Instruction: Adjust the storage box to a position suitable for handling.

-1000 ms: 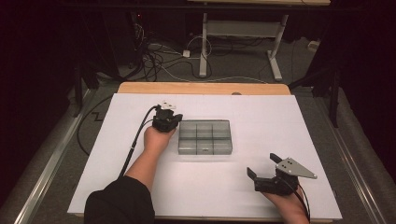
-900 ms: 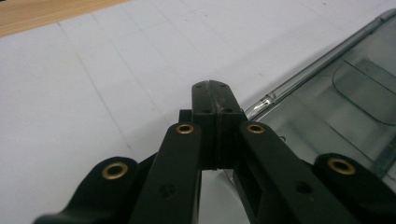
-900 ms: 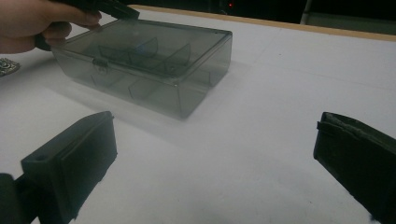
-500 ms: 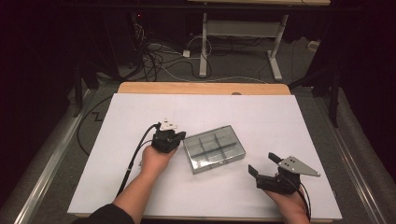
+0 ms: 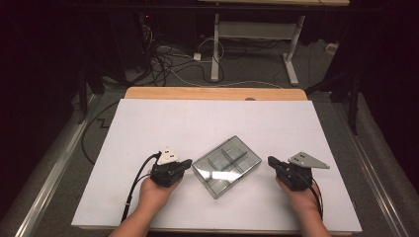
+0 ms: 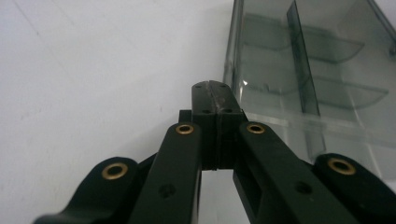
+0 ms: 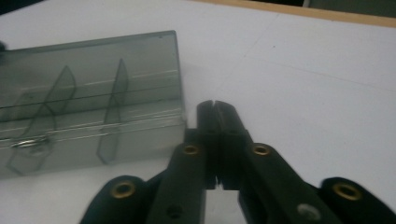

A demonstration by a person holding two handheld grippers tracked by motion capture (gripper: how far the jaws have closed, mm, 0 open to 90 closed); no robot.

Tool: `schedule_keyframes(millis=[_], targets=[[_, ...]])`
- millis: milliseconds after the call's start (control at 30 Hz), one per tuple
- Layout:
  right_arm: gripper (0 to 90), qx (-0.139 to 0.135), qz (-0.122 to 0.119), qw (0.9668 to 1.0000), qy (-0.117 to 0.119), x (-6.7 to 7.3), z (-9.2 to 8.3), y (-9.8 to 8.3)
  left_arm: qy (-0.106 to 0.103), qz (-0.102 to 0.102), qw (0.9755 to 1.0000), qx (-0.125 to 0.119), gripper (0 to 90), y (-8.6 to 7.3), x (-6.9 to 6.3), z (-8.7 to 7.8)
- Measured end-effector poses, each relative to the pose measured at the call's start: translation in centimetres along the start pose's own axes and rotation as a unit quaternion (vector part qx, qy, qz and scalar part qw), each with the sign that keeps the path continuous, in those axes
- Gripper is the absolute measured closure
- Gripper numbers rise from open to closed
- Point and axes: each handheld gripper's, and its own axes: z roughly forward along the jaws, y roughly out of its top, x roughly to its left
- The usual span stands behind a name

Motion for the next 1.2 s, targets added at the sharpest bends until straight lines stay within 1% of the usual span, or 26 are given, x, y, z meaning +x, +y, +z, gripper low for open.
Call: schedule_keyframes(millis=[33, 67, 100, 133, 167, 200, 233, 267, 300, 333, 367, 433, 500, 533, 567, 600, 667, 733, 867, 900, 1000, 1033, 1067, 1100, 1133, 1200], targets=[[90.0, 0.000, 0.000, 1.0000, 0.000, 0.0, 0.0, 0.0, 0.000, 0.002, 1.0000, 0.007, 87.6, -0.3, -0.1, -0.2], [90.0, 0.008, -0.001, 1.0000, 0.000, -0.1, 0.5, 0.2, 0.002, 0.004, 0.9999, 0.012, 87.5, -0.6, -0.2, -0.7], [90.0, 0.021, -0.003, 0.9998, -0.004, -0.2, 1.2, 0.3, 0.001, 0.004, 0.9999, 0.012, 87.5, -0.8, -0.2, -1.1], [90.0, 0.033, -0.001, 0.9994, -0.004, -0.4, 2.0, 0.4, -0.004, -0.001, 0.9999, 0.013, 87.6, -1.1, -0.2, -1.8], [90.0, 0.033, -0.001, 0.9994, -0.004, -0.4, 2.0, 0.4, -0.006, -0.002, 0.9999, 0.014, 87.6, -1.3, -0.1, -2.1], [90.0, 0.039, -0.002, 0.9992, -0.004, -0.5, 2.6, 0.4, -0.009, 0.000, 0.9997, 0.023, 87.6, -2.1, -0.2, -2.8], [90.0, 0.040, -0.005, 0.9992, -0.006, -0.6, 2.7, 0.4, -0.014, 0.008, 0.9991, 0.039, 87.6, -2.5, 0.2, -3.3], [90.0, 0.044, -0.007, 0.9990, -0.005, -0.6, 2.9, 0.5, -0.021, -0.003, 0.9990, 0.038, 87.6, -2.8, 0.3, -3.6], [90.0, 0.048, -0.010, 0.9988, -0.004, -0.5, 3.1, 0.5, -0.021, -0.003, 0.9990, 0.038, 87.5, -2.8, 0.3, -3.6], [90.0, 0.051, -0.014, 0.9986, -0.006, -0.4, 3.2, 0.5, -0.027, -0.011, 0.9989, 0.037, 87.5, -3.0, 0.5, -3.8], [90.0, 0.051, -0.014, 0.9986, -0.006, -0.4, 3.2, 0.5, -0.029, -0.014, 0.9988, 0.036, 87.5, -3.0, 0.6, -3.9], [90.0, 0.054, -0.017, 0.9983, -0.006, -0.3, 3.5, 0.6, -0.026, -0.011, 0.9990, 0.033, 87.6, -3.0, 0.6, -3.7], [90.0, 0.056, -0.021, 0.9982, -0.003, -0.3, 3.6, 0.7, -0.034, -0.012, 0.9986, 0.038, 87.6, -3.0, 0.5, -3.4], [90.0, 0.054, -0.018, 0.9983, 0.002, -0.4, 3.7, 0.7, -0.037, -0.009, 0.9984, 0.042, 87.6, -3.0, 0.5, -3.2], [90.0, 0.058, -0.020, 0.9980, 0.013, -0.3, 3.7, 0.7, -0.040, -0.004, 0.9981, 0.046, 87.5, -3.0, 0.3, -3.0], [90.0, 0.058, -0.020, 0.9980, 0.013, -0.3, 3.7, 0.7, -0.040, -0.004, 0.9981, 0.046, 87.5, -3.0, 0.3, -3.0], [90.0, 0.060, -0.030, 0.9976, 0.018, -0.1, 3.7, 0.7, -0.042, -0.001, 0.9979, 0.048, 87.6, -3.0, 0.2, -2.9], [90.0, 0.061, -0.028, 0.9975, 0.023, 0.0, 3.6, 0.7, -0.042, -0.002, 0.9978, 0.051, 87.5, -3.0, 0.3, -2.9], [90.0, 0.068, -0.043, 0.9961, 0.036, 1.1, 3.3, 0.5, -0.044, -0.009, 0.9976, 0.052, 87.5, -3.1, 0.4, -3.3], [90.0, 0.071, -0.047, 0.9954, 0.044, 1.8, 3.0, 0.3, -0.044, -0.012, 0.9977, 0.050, 87.5, -3.1, 0.4, -3.5], [90.0, 0.075, -0.045, 0.9944, 0.058, 3.0, 2.3, -0.2, -0.040, -0.013, 0.9980, 0.049, 87.5, -3.2, 0.5, -3.9], [90.0, 0.075, -0.045, 0.9944, 0.058, 3.0, 2.3, -0.2, -0.038, -0.013, 0.9979, 0.051, 87.5, -3.3, 0.6, -4.0], [90.0, 0.079, -0.042, 0.9940, 0.063, 3.4, 2.1, -0.4, -0.037, -0.017, 0.9978, 0.051, 87.5, -3.4, 0.6, -4.0], [90.0, 0.080, -0.045, 0.9936, 0.065, 3.8, 1.8, -0.6, -0.035, -0.017, 0.9978, 0.054, 87.5, -3.4, 0.6, -4.1], [90.0, 0.083, -0.052, 0.9925, 0.074, 4.7, 1.2, -0.9, -0.034, -0.015, 0.9978, 0.056, 87.5, -3.5, 0.6, -4.2], [90.0, 0.085, -0.054, 0.9920, 0.077, 5.0, 1.0, -1.1, -0.034, -0.017, 0.9978, 0.055, 87.5, -3.5, 0.7, -4.3]])
